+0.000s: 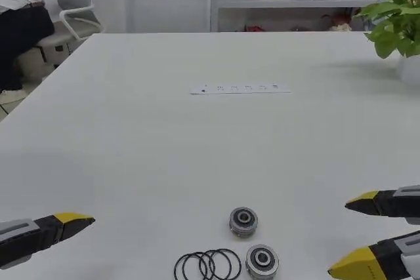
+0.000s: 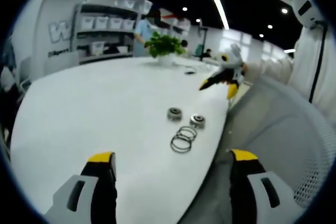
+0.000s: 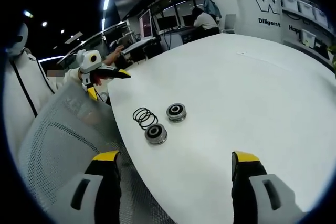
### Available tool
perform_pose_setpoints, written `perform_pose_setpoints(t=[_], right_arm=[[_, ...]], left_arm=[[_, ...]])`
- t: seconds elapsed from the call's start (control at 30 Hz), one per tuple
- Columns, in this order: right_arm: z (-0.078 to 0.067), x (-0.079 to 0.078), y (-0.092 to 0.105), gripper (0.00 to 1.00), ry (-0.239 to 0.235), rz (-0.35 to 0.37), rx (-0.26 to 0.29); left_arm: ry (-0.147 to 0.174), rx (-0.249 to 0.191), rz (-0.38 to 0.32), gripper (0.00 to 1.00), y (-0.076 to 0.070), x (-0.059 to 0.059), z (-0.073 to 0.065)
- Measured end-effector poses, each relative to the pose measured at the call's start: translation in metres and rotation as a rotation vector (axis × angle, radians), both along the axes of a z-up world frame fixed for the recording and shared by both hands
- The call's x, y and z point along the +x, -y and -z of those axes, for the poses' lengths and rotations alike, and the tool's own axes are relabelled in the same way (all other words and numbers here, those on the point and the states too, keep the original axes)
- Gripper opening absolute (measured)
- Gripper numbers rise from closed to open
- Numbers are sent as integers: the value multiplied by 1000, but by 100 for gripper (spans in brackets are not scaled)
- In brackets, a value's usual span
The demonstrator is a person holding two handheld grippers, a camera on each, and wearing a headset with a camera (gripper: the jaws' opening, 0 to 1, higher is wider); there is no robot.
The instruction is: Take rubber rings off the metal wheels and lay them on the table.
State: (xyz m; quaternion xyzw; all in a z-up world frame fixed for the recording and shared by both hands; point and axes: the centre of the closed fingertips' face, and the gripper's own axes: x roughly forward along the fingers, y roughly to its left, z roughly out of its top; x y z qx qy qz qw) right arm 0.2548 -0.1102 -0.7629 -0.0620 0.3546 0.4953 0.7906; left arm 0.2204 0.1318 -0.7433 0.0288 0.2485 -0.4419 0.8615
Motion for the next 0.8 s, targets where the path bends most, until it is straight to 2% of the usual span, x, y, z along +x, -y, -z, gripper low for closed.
perform_pose_setpoints(t=[0.03, 0.1, 0.3, 0.43, 0.8], right_arm=[[6, -4, 2, 85, -22, 3, -10], [13, -7, 4, 85, -28, 3, -23], [23, -15, 8, 87, -48, 8, -45], [26, -19, 11, 87, -59, 10, -57], [25, -24, 14, 85, -50, 16, -59]], left_arm=[[-6, 2, -1, 92, 0, -1, 2], [-15, 6, -1, 94, 0, -3, 5], [-48, 9, -8, 98, -1, -9, 13], [-63, 14, -12, 99, -1, -12, 16], [-65, 12, -40, 97, -4, -13, 16]])
